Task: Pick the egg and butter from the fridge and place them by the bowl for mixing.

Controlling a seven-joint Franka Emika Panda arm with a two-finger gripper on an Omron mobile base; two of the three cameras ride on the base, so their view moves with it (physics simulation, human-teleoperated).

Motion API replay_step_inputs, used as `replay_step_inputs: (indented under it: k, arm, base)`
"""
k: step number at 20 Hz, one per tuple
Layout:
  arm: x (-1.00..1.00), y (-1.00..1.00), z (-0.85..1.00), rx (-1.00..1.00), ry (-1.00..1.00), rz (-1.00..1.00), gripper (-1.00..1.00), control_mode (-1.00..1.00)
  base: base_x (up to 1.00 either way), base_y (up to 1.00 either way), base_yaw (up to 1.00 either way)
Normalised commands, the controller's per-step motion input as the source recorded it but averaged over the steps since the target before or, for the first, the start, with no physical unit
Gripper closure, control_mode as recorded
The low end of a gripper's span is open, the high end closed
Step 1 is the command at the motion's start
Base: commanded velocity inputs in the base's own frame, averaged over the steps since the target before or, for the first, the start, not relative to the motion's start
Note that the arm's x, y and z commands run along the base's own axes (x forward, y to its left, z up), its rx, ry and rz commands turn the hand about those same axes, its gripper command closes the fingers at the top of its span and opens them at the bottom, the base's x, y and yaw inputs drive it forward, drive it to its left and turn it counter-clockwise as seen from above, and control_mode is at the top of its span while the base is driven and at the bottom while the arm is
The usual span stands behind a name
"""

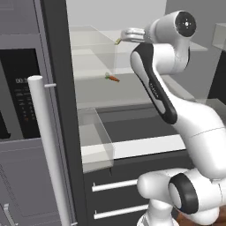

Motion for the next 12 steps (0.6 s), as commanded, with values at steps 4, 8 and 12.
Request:
replay_step_inputs:
  k: [4, 8, 12]
  arm:
    - [0.47, 0.00, -0.01, 0.00, 0.11, 0.00, -1.00, -1.00]
    - [0.51, 0.00, -0.11, -0.01, 0.11, 0.00, -1.00, -1.00]
    - [0.53, 0.00, -0.23, -0.07, 0.07, 0.00, -1.00, -1.00]
  base:
    - [0.00, 0.00, 0.00]
    - [0.00, 0.00, 0.00]
    - [0.00, 0.00, 0.00]
